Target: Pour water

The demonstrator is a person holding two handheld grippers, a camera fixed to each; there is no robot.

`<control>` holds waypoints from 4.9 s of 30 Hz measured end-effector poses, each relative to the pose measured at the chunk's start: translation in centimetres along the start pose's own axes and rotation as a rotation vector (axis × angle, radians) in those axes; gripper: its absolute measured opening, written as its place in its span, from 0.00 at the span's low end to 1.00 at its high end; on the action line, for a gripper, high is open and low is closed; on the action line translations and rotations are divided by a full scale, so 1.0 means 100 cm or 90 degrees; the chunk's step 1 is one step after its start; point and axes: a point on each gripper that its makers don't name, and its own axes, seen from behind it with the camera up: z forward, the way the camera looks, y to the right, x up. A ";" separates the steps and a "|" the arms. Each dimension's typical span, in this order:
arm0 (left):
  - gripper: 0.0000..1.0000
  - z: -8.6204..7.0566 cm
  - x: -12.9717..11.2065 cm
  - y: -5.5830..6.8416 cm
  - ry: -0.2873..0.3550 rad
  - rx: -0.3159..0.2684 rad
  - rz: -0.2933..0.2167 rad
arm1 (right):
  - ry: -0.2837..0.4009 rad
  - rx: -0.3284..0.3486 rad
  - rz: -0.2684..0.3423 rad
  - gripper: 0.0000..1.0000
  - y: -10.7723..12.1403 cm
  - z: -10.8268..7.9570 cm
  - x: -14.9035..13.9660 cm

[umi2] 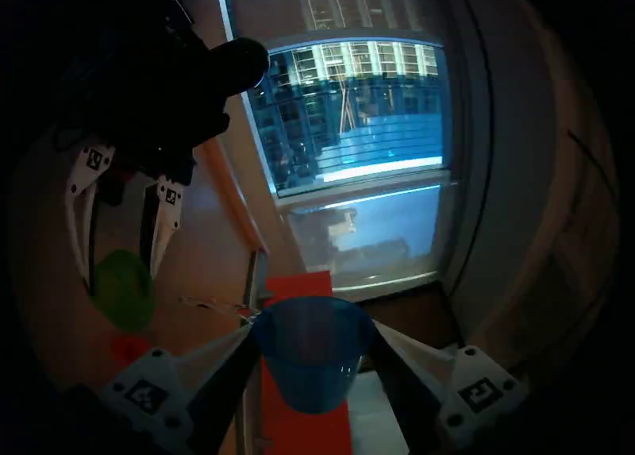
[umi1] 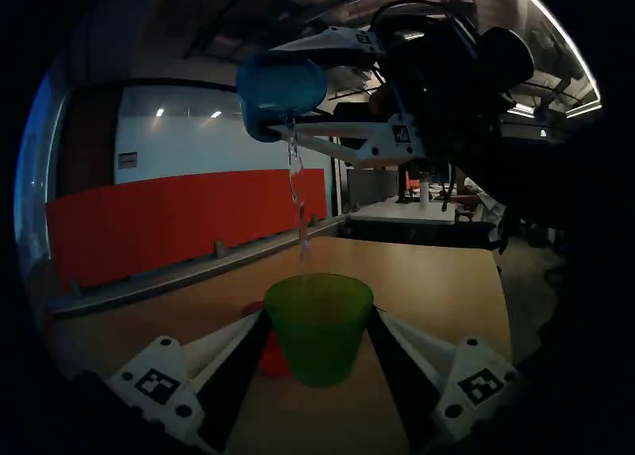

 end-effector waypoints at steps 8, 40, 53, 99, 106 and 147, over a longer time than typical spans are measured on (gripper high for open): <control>0.85 0.001 0.000 0.000 -0.001 0.000 -0.002 | -0.002 -0.003 -0.026 0.91 0.003 0.001 0.002; 0.85 0.001 0.002 -0.003 0.000 0.002 -0.012 | -0.008 -0.003 -0.149 0.91 0.006 0.004 0.007; 0.85 -0.001 0.004 -0.005 0.005 0.005 -0.014 | -0.006 -0.001 -0.149 0.91 0.005 0.006 0.012; 0.85 -0.006 0.017 -0.019 0.013 0.020 -0.003 | 0.073 0.085 0.787 0.91 -0.012 -0.009 0.053; 0.85 -0.009 0.019 -0.022 0.012 0.025 0.001 | 0.065 0.084 0.806 0.91 -0.016 -0.013 0.045; 0.85 -0.036 0.011 -0.072 -0.029 0.091 0.013 | 0.011 0.051 0.835 0.93 -0.062 -0.066 -0.021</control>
